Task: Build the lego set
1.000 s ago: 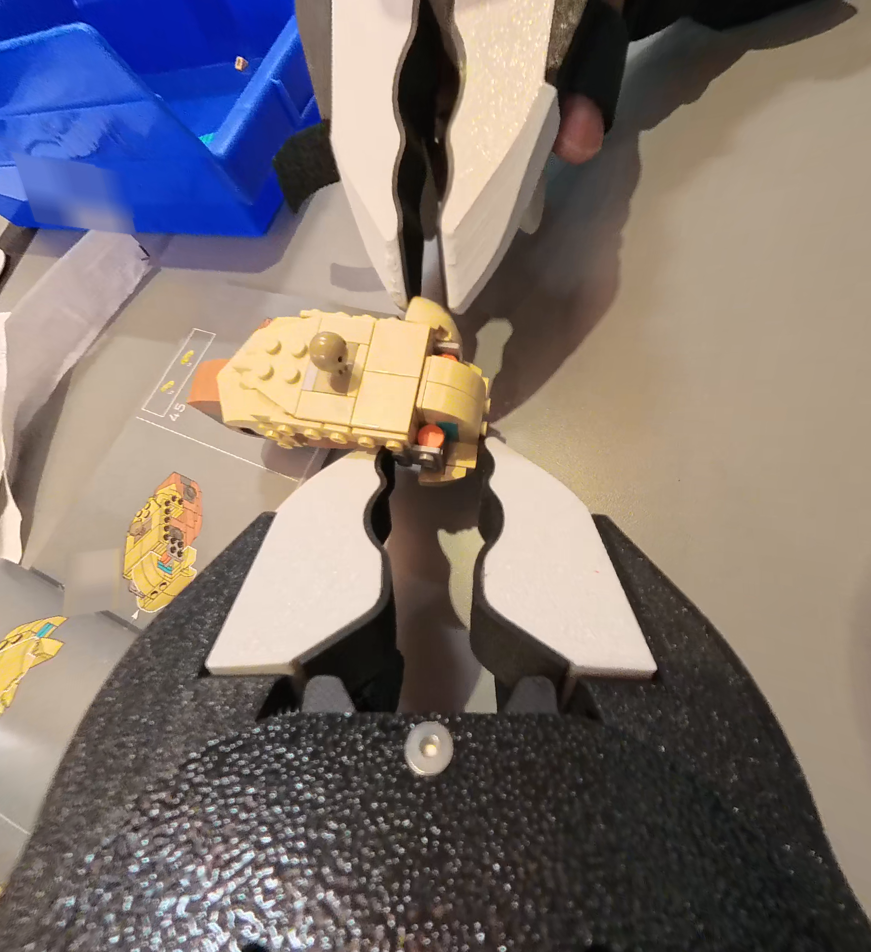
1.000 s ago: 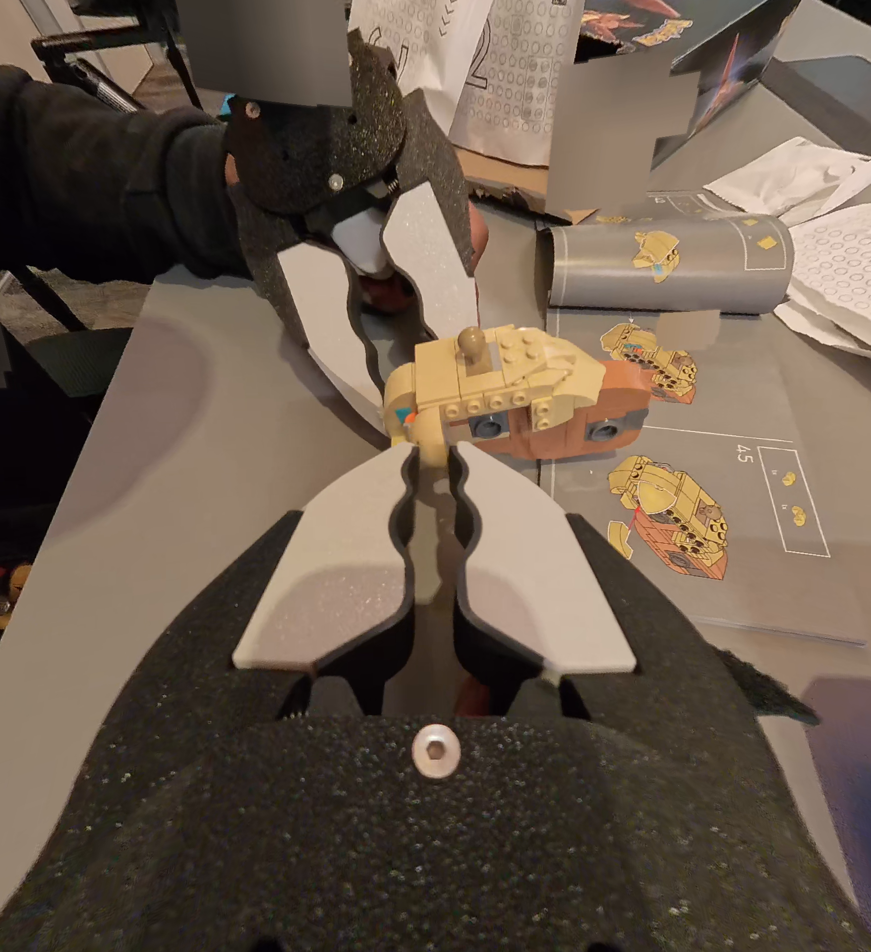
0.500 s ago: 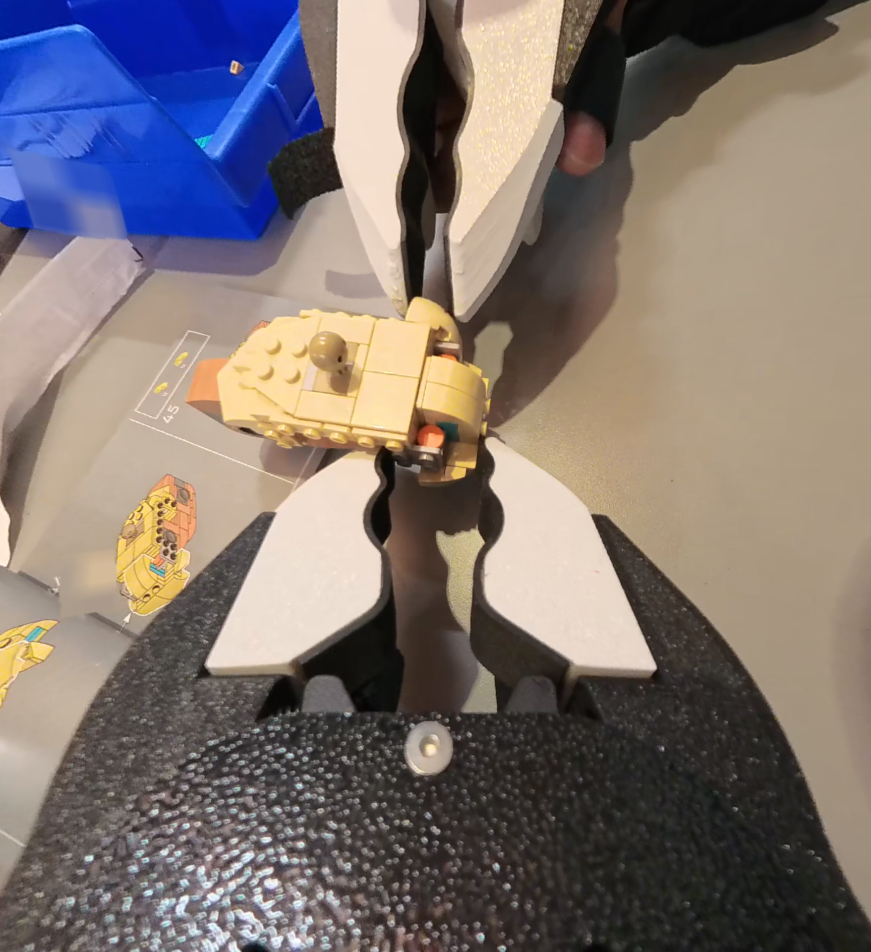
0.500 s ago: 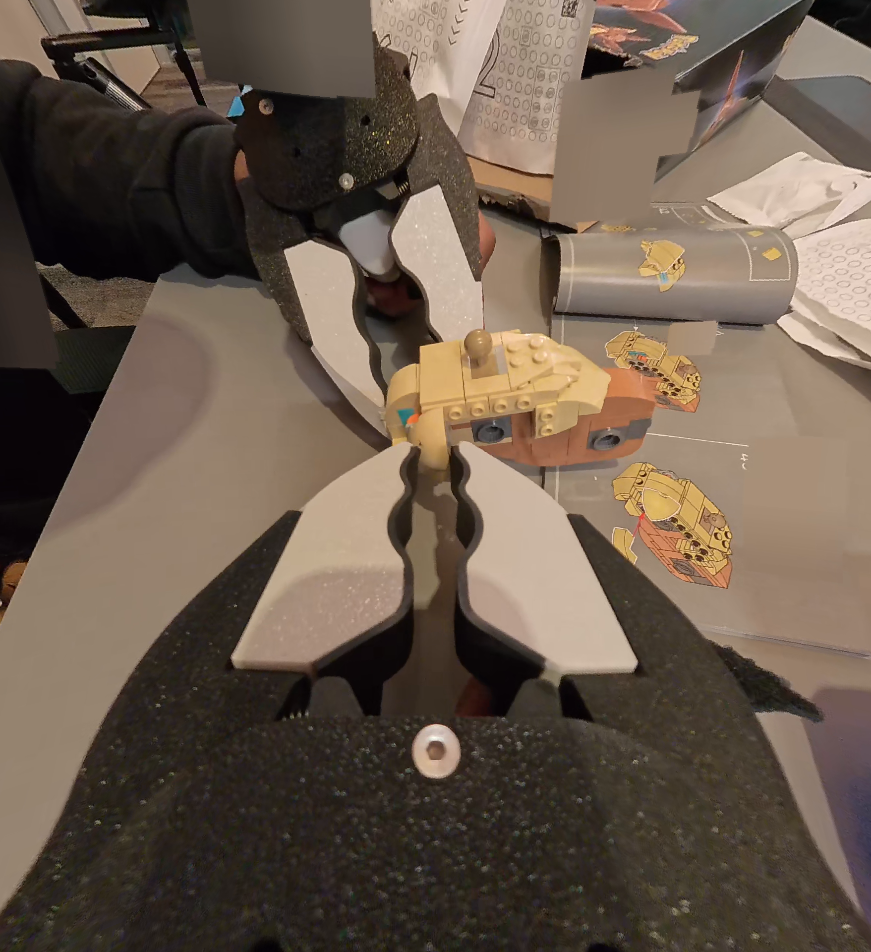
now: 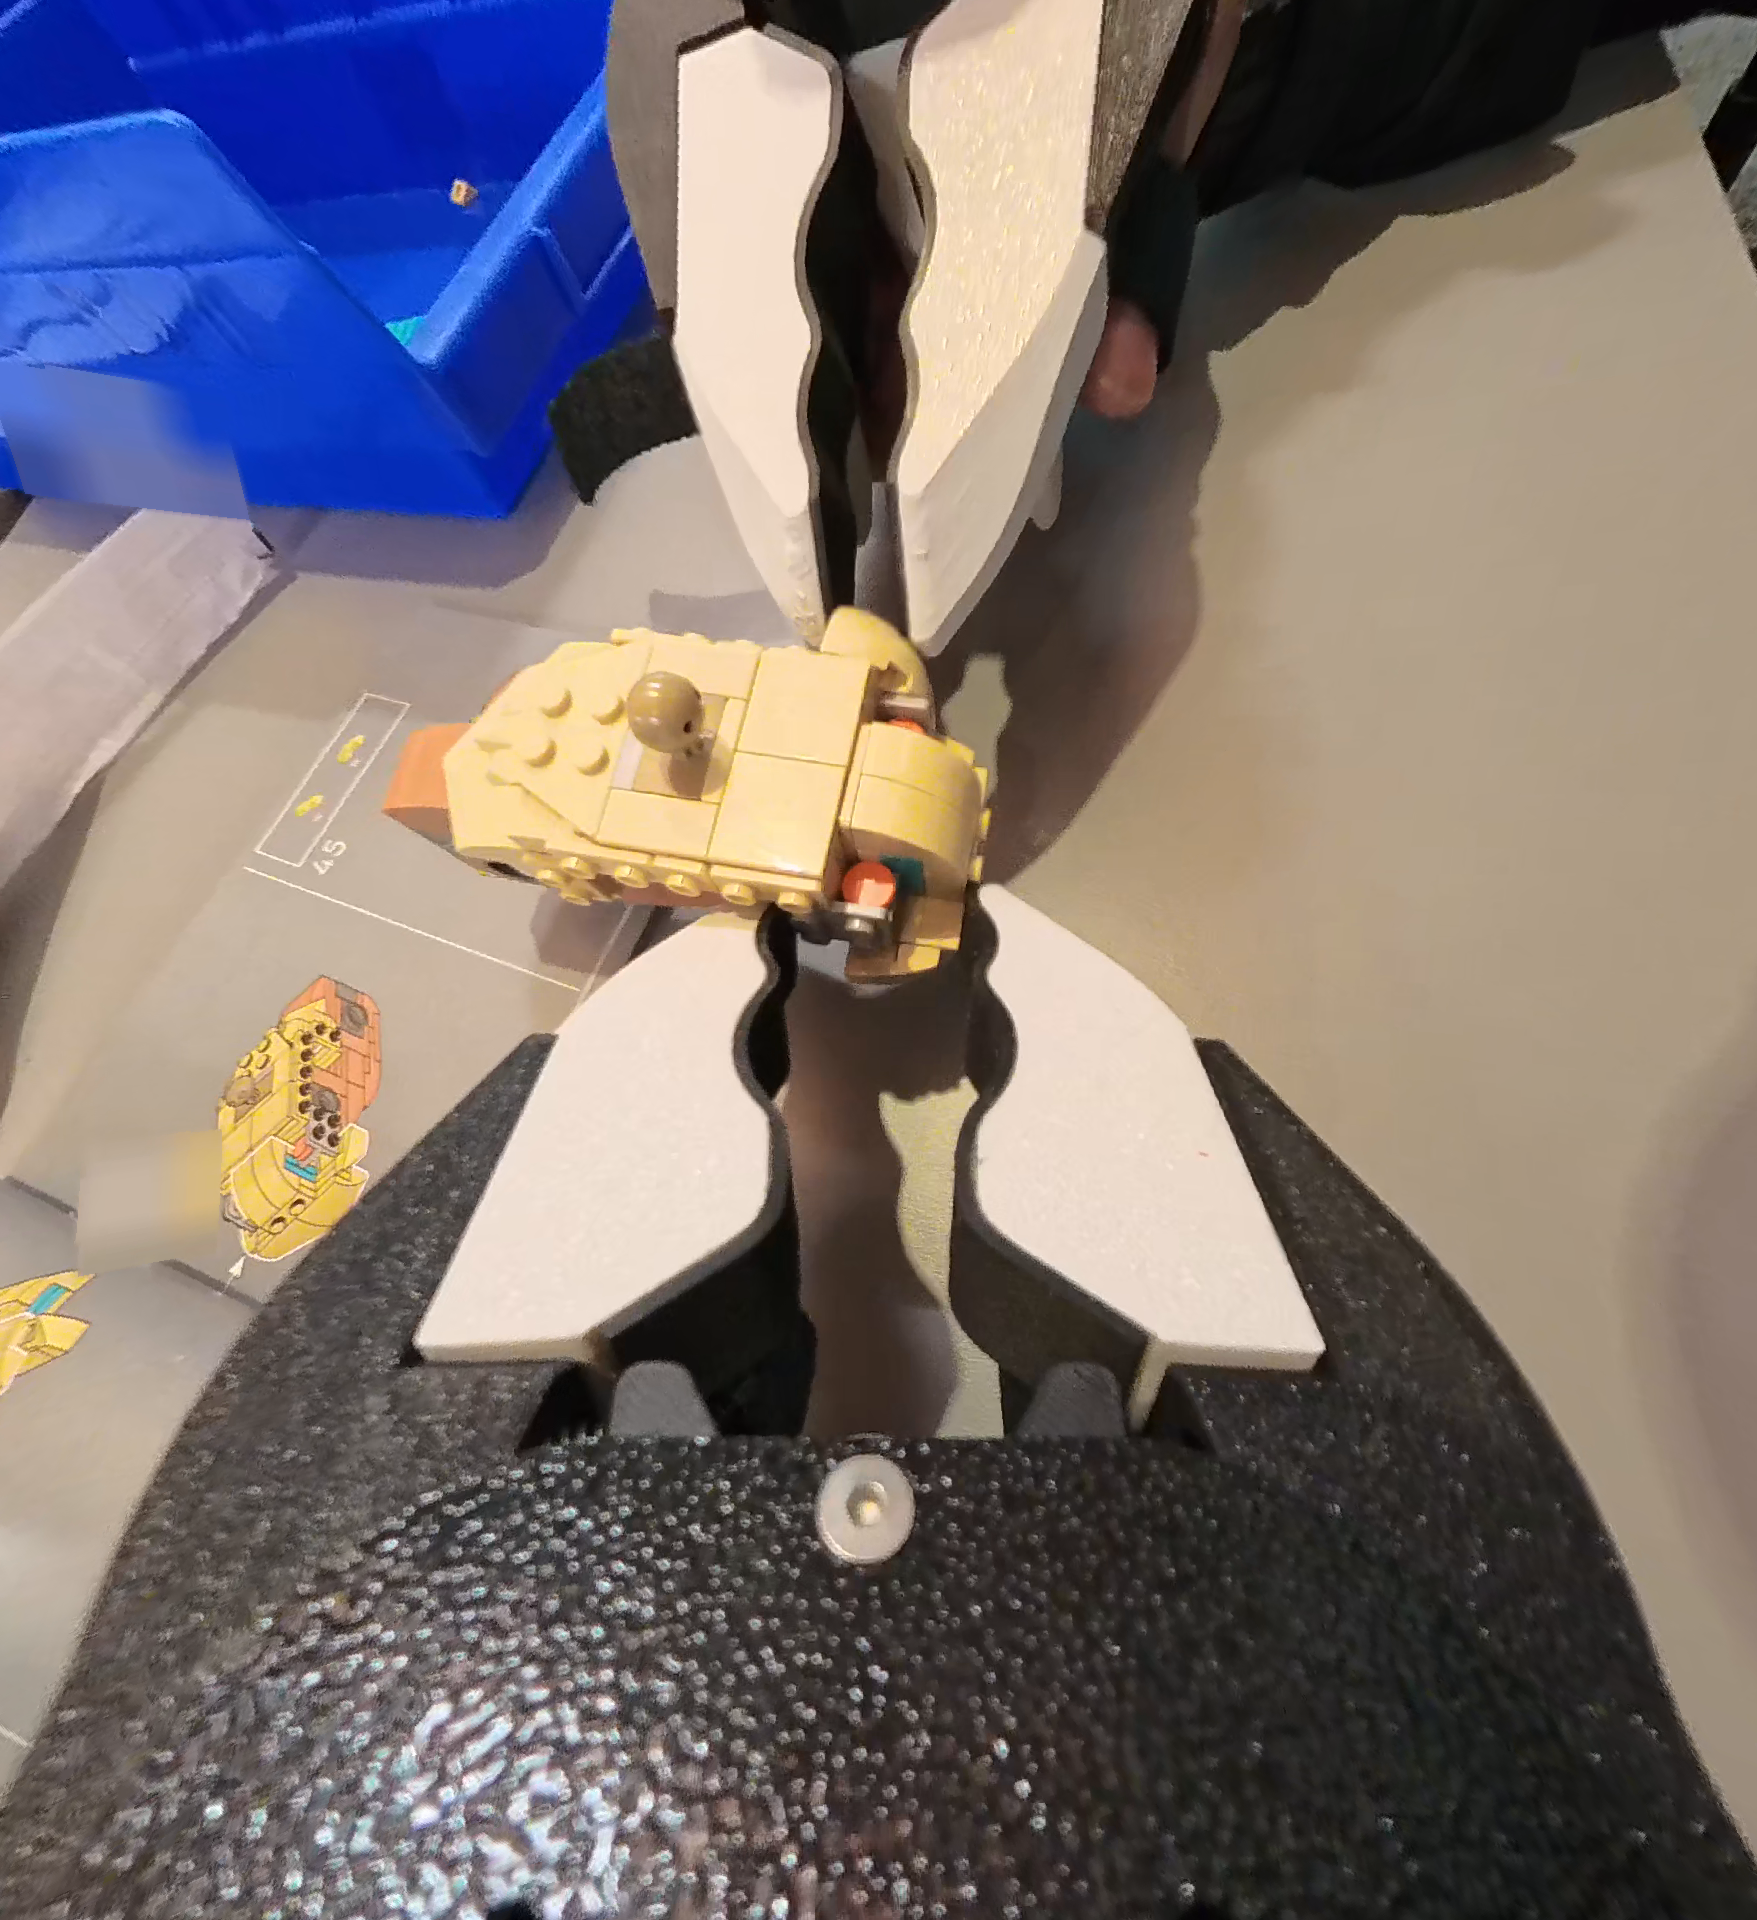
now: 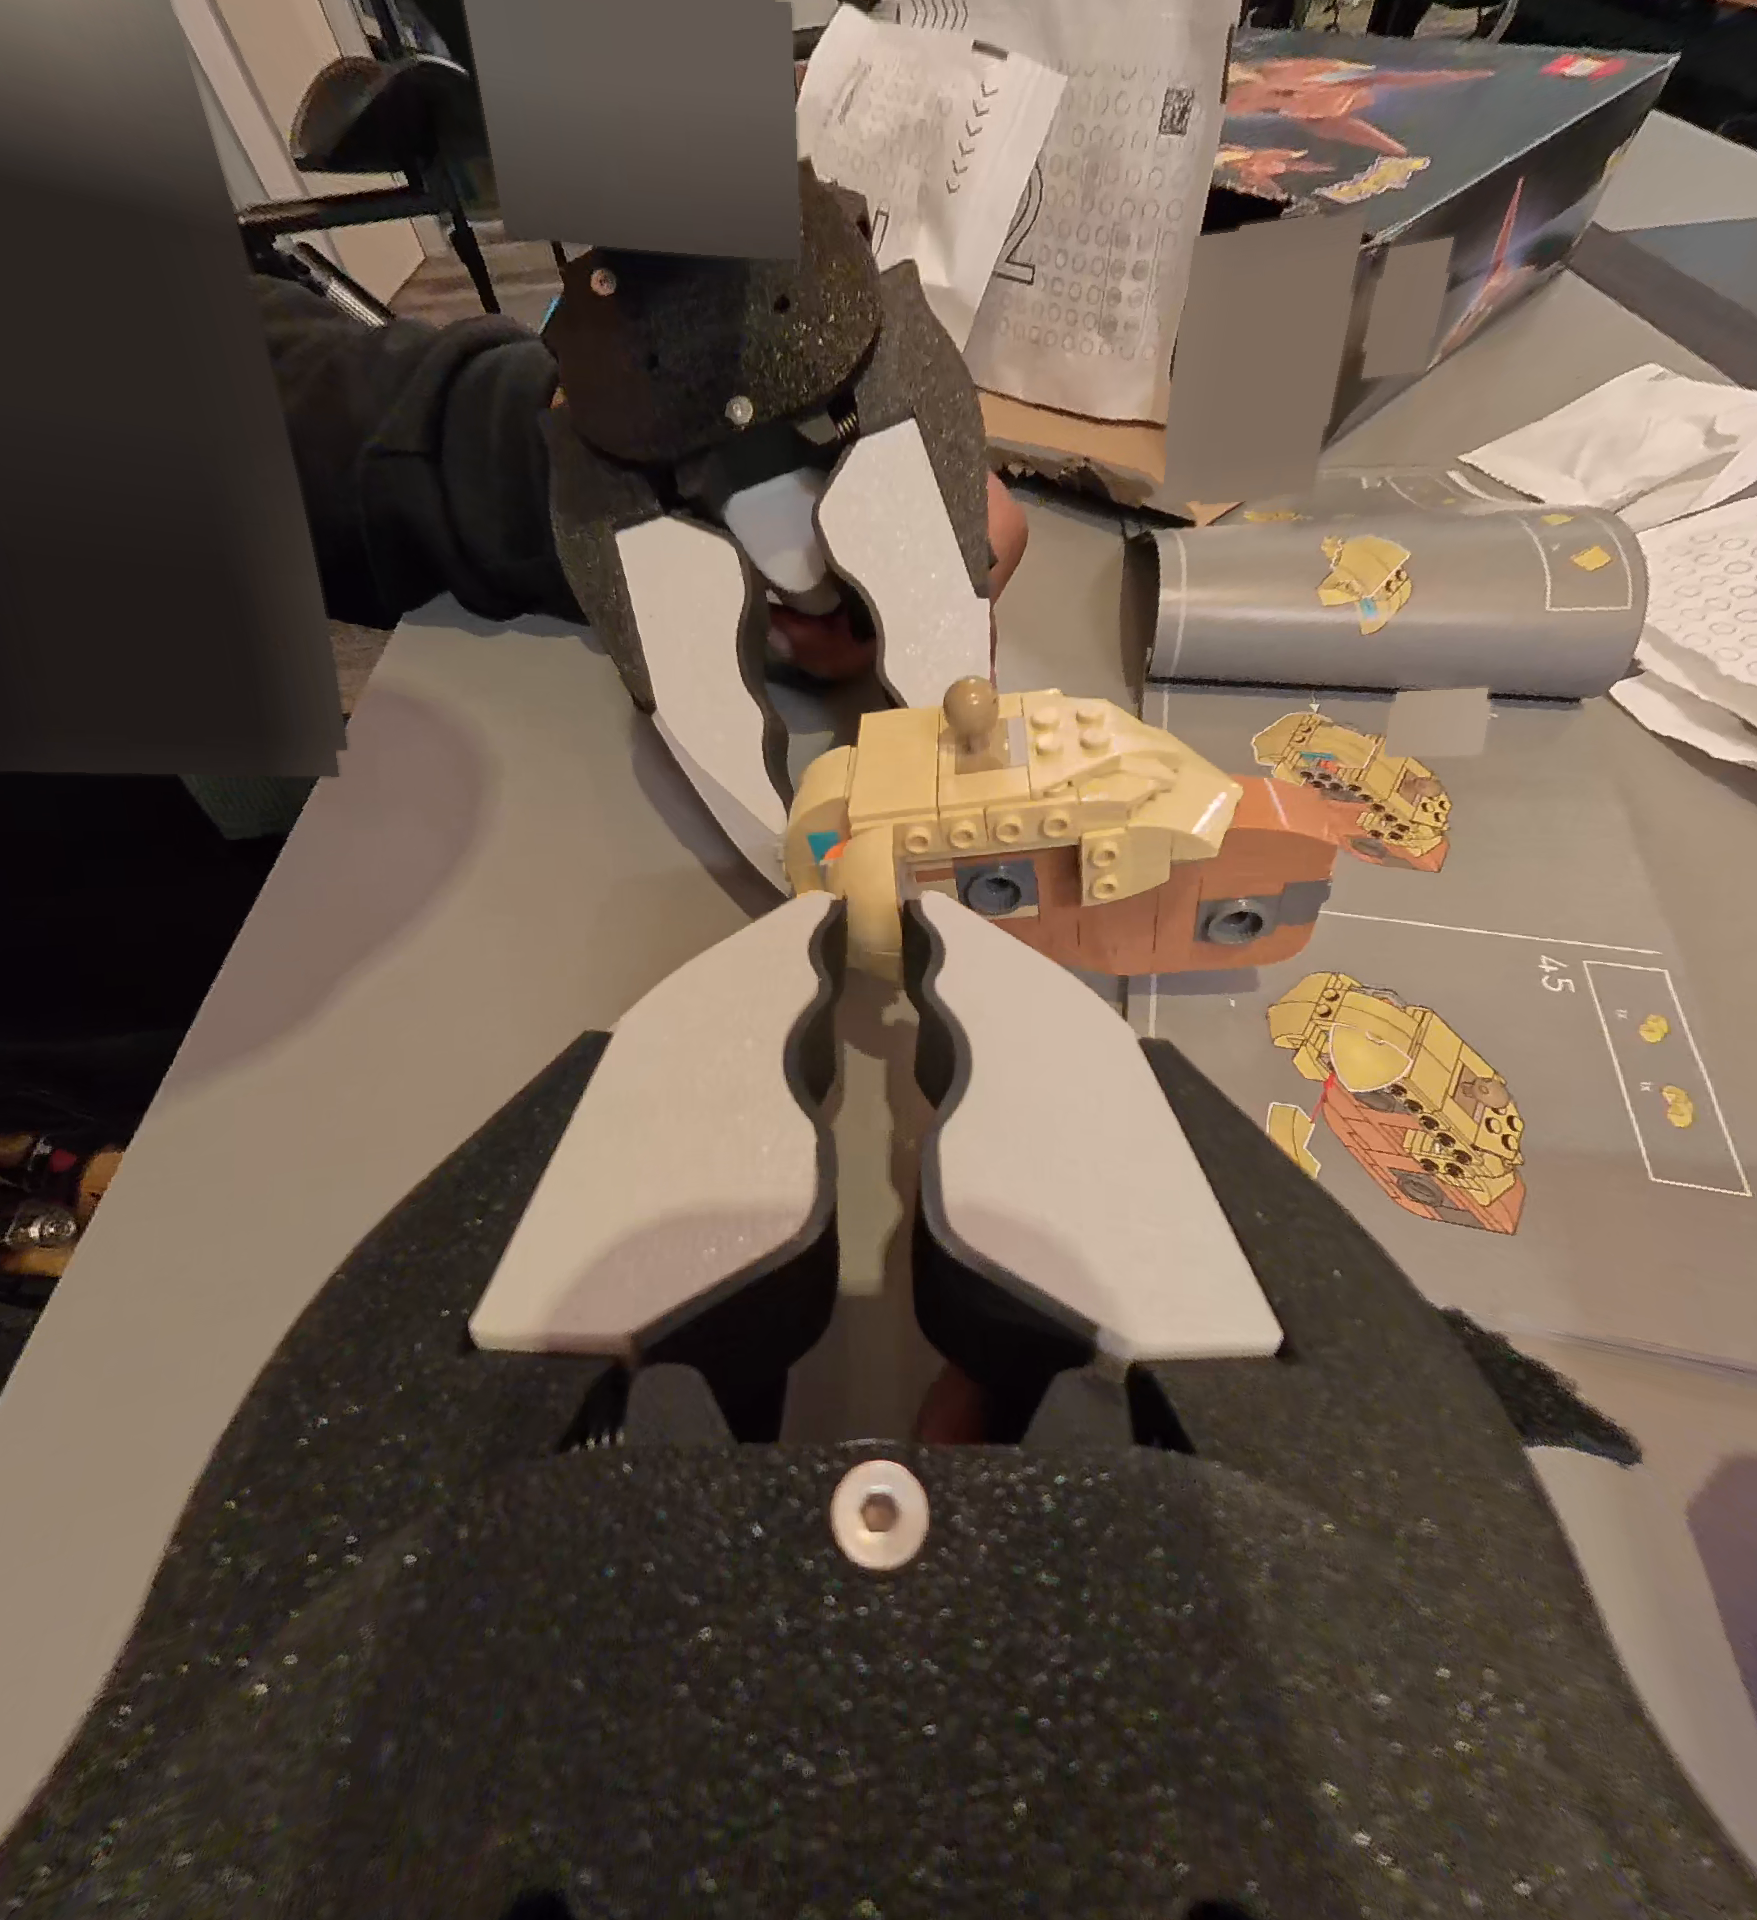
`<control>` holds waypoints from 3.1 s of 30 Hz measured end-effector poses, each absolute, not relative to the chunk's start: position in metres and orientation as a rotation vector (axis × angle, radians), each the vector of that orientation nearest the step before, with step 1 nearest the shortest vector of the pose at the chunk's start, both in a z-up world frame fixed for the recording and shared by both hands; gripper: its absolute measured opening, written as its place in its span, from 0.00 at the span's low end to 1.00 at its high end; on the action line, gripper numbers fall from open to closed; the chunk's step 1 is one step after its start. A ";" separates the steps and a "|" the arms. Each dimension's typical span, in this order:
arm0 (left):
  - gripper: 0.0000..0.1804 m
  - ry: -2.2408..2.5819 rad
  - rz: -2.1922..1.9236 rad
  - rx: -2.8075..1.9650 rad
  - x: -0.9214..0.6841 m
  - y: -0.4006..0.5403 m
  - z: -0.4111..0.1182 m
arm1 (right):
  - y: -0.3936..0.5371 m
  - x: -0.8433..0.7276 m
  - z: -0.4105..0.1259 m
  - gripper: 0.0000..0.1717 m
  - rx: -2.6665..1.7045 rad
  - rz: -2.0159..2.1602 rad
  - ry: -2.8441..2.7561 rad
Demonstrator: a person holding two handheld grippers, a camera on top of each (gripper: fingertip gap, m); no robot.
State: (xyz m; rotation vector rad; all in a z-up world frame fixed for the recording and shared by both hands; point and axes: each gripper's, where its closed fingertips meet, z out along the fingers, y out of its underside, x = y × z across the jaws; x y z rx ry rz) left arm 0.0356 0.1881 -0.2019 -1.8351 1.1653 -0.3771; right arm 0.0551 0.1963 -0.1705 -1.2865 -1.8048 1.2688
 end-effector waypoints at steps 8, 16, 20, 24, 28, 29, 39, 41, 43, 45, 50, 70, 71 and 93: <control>0.16 1.202 -0.319 -1.852 0.035 0.188 -0.206 | 0.195 0.056 -0.176 0.06 -1.318 1.268 -1.832; 0.16 1.213 -0.293 -1.864 0.033 0.187 -0.209 | 0.194 0.054 -0.179 0.06 -1.318 1.241 -1.847; 0.16 1.209 -0.296 -1.859 0.033 0.187 -0.207 | 0.194 0.054 -0.178 0.06 -1.319 1.259 -1.837; 0.16 1.203 -0.305 -1.848 0.034 0.187 -0.205 | 0.194 0.053 -0.175 0.06 -1.315 1.271 -1.829; 0.16 1.191 -0.319 -1.850 0.034 0.187 -0.205 | 0.194 0.053 -0.174 0.06 -1.317 1.279 -1.821; 0.16 1.190 -0.320 -1.851 0.034 0.187 -0.205 | 0.194 0.053 -0.174 0.06 -1.320 1.277 -1.825; 0.16 1.197 -0.299 -1.866 0.035 0.187 -0.207 | 0.192 0.052 -0.177 0.06 -1.340 1.288 -1.833; 0.16 1.201 -0.291 -1.861 0.035 0.187 -0.207 | 0.191 0.052 -0.176 0.06 -1.343 1.297 -1.832; 0.16 1.217 -0.296 -1.858 0.036 0.186 -0.210 | 0.190 0.053 -0.178 0.06 -1.345 1.280 -1.850; 0.16 1.215 -0.287 -1.852 0.034 0.188 -0.211 | 0.192 0.053 -0.178 0.06 -1.341 1.257 -1.831; 0.17 1.098 -0.391 -1.841 0.030 0.193 -0.198 | 0.195 0.057 -0.163 0.19 -1.333 1.328 -1.772; 0.17 1.057 -0.489 -1.814 0.033 0.190 -0.188 | 0.203 0.049 -0.151 0.05 -1.343 1.362 -1.618; 0.17 1.062 -0.485 -1.816 0.033 0.190 -0.189 | 0.203 0.049 -0.152 0.05 -1.346 1.366 -1.620; 0.17 1.143 -0.373 -1.820 0.033 0.190 -0.199 | 0.196 0.046 -0.163 0.08 -1.522 1.556 -1.615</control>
